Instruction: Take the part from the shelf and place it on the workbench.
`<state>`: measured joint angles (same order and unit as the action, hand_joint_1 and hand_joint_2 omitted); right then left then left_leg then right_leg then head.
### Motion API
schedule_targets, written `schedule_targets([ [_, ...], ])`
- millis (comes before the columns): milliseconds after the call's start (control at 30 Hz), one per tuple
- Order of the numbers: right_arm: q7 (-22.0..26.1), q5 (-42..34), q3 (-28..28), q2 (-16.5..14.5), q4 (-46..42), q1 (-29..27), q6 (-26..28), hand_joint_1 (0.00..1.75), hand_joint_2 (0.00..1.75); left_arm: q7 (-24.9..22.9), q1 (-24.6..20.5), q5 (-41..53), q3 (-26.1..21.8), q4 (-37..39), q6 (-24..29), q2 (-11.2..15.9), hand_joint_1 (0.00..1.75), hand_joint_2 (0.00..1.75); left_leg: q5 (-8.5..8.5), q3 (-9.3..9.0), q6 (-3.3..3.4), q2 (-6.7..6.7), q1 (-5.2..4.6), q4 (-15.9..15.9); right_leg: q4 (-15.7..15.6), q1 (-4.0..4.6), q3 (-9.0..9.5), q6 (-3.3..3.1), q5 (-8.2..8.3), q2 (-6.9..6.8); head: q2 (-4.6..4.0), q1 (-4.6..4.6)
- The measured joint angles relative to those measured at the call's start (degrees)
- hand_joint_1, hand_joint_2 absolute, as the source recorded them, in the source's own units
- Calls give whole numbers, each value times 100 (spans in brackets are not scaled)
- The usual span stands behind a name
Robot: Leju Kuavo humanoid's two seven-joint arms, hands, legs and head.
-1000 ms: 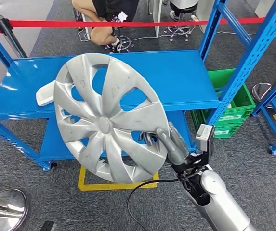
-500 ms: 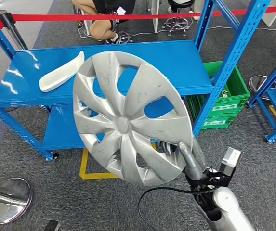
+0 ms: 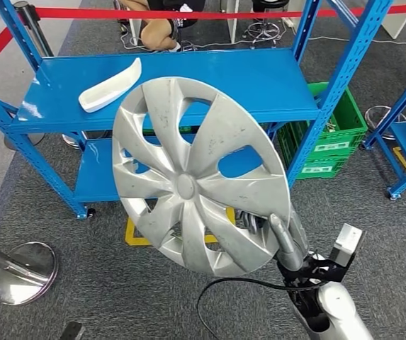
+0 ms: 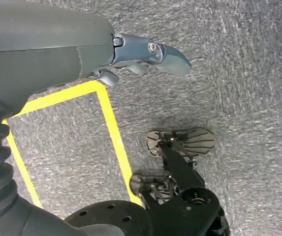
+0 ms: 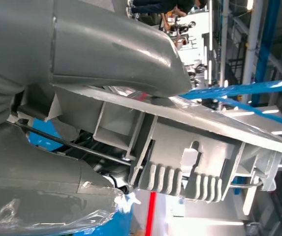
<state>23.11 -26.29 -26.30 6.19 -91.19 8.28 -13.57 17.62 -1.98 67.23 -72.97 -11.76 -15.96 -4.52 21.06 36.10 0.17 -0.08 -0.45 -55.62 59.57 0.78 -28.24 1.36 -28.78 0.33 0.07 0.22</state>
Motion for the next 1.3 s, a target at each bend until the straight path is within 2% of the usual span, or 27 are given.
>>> schedule_targets([
  [67, 10, 6, 16, 0, -32, 22, -10, 175, 0, 5, -1, 0, 2, 0, 0, -1, 0, 175, -113, 32, -58, 4, 9, 10, -361, 29, 173, -31, -95, 6, 0, 9],
  [133, 24, 76, 23, 0, -42, 29, -55, 175, 0, 16, 8, 3, 2, 1, 0, 5, 0, 175, -112, 76, -126, 4, 25, -10, -367, 12, 76, -97, 21, -3, 0, 25],
  [167, 24, 138, 26, 0, -45, 27, -92, 175, 0, 21, 15, 7, 2, 1, 0, 5, 0, 175, 53, 124, -165, 2, 30, -112, -378, -2, 22, -146, 96, -10, 0, 18],
  [200, 22, 204, 31, 0, -51, 26, -128, 175, 0, 26, 19, 9, 2, 2, 0, 4, 0, 175, 324, 196, -202, 1, 40, -317, -389, -18, -48, -179, 180, -17, 0, 10],
  [267, 14, 297, 49, 0, -65, 19, -184, 175, 0, 27, 15, 6, 1, 2, 0, -2, 0, 175, 942, 360, -270, 0, 65, -1000, -381, -17, -233, -208, 338, -20, 0, -6],
  [300, 12, 323, 59, 0, -69, 9, -199, 175, 0, 26, 8, 2, 0, 2, 0, -2, 0, 175, 1086, 411, -296, 0, 78, -1344, -372, -18, -337, -200, 416, -24, 0, -7],
  [333, 10, 339, 68, 0, -72, -4, -209, 175, 0, 22, 3, -1, -1, 2, -1, -2, 0, 175, 1074, 409, -318, 1, 92, -1584, -358, -19, -445, -192, 491, -30, 0, -5],
  [367, 8, 349, 78, 0, -72, -18, -213, 175, 0, 15, 1, -2, -1, 2, -3, -2, 0, 175, 939, 334, -338, 1, 109, -1670, -337, -22, -556, -179, 562, -36, 0, -6],
  [433, 3, 361, 109, 0, -75, -40, -217, 175, 0, 0, -4, -2, -2, 3, -12, -6, 0, 175, 641, -82, -377, 1, 156, -1310, -281, -27, -759, -135, 686, -39, 0, -6],
  [500, 1, 373, 162, 0, -105, -47, -224, 175, 0, -8, -26, -6, -4, 5, -25, -21, 0, 175, 699, -684, -365, -10, 180, -499, -200, -20, -923, -72, 789, -42, 0, -5],
  [533, 4, 375, 187, 0, -124, -49, -229, 175, 0, -6, -42, -9, -4, 6, -30, -31, 0, 175, 790, -868, -327, -18, 171, -194, -179, -21, -983, -40, 848, -44, 0, -3],
  [600, 19, 377, 217, 0, -151, -70, -245, 175, 0, 9, -39, -12, -6, 8, -31, -41, 0, 175, 849, -918, -202, -23, 125, 39, -190, -56, -1070, 23, 974, -48, 0, 1],
  [633, 26, 369, 227, 0, -153, -100, -265, 175, 0, 21, -17, -11, -7, 7, -31, -41, 0, 175, 803, -870, -146, -14, 110, 32, -191, -80, -1109, 52, 971, -47, 0, -1],
  [667, 33, 351, 240, 0, -155, -138, -300, 175, 0, 31, 8, -8, -8, 7, -34, -40, 0, 175, 755, -833, -92, -5, 103, 35, -118, -98, -1158, 81, 869, -45, 0, 6],
  [700, 39, 321, 260, 0, -160, -174, -347, 175, 0, 38, 24, -6, -9, 7, -37, -37, 0, 175, 705, -791, -47, 4, 105, 40, 69, -107, -1231, 103, 663, -43, 0, 18],
  [767, 56, 238, 302, 0, -171, -213, -442, 175, 0, 41, 27, -2, -9, 7, -43, -28, 0, 175, 600, -688, 6, 21, 94, 36, 786, -110, -1440, 140, 124, -41, 0, 39],
  [800, 62, 191, 317, 0, -177, -220, -477, 175, 0, 40, 23, -2, -9, 7, -45, -25, 0, 175, 554, -633, 14, 34, 87, 33, 1165, -110, -1528, 148, -45, -41, 0, 40],
  [833, 66, 146, 327, 0, -181, -227, -500, 175, 0, 36, 22, -2, -10, 7, -47, -27, 0, 175, 512, -582, 16, 55, 80, 31, 1423, -110, -1551, 151, -85, -41, 0, 39],
  [867, 63, 103, 337, 0, -187, -237, -517, 175, 0, 31, 23, -2, -10, 7, -49, -32, 0, 175, 478, -539, 12, 83, 77, 29, 1488, -109, -1484, 148, -18, -43, 0, 39],
  [900, 59, 74, 349, 0, -195, -245, -519, 175, 0, 26, 26, -3, -11, 8, -48, -38, 0, 175, 449, -504, 2, 114, 75, 27, 1313, -108, -1293, 138, 114, -56, 0, 39],
  [967, 61, 53, 379, -5, -235, -249, -471, 175, 0, 21, 28, -8, -13, 9, -31, -49, 0, 175, 408, -467, -32, 188, 67, 22, 522, -85, -686, 111, 273, -200, 0, 40],
  [1000, 75, 53, 398, -17, -274, -252, -425, 175, 0, 21, 30, -11, -15, 9, -16, -52, 0, 175, 391, -461, -56, 231, 59, 17, 146, -64, -421, 87, 278, -280, 0, 35],
  [1033, 102, 42, 426, -32, -320, -259, -372, 175, 0, 21, 31, -15, -17, 9, 5, -55, 0, 175, 378, -461, -81, 275, 51, 11, -97, -41, -271, 64, 242, -335, 0, 35],
  [1100, 165, -52, 513, -64, -414, -306, -289, 175, 0, -10, 26, -18, -24, 8, 65, -56, 0, 175, 351, -462, -142, 377, 45, 7, -211, -18, -261, 1, 223, -282, 0, 31],
  [1167, 212, -241, 641, -85, -511, -395, -269, 175, 0, -99, 16, -15, -32, 8, 131, -54, 0, 175, 426, -426, -214, 354, 53, -54, -238, -39, -310, -83, 280, -175, 0, 28],
  [1233, 243, -467, 790, -120, -621, -468, -278, 175, 0, -209, 19, -10, -39, 8, 171, -57, 0, 175, 766, -234, -264, 192, 61, -480, -262, -62, -358, -157, 348, -77, 0, 18],
  [1300, 262, -667, 956, -167, -734, -533, -284, 175, 0, -275, 28, -14, -48, 9, 198, -62, 0, 175, 1181, 97, -276, 82, 62, -1257, -259, -58, -431, -179, 396, 38, 0, 12],
])
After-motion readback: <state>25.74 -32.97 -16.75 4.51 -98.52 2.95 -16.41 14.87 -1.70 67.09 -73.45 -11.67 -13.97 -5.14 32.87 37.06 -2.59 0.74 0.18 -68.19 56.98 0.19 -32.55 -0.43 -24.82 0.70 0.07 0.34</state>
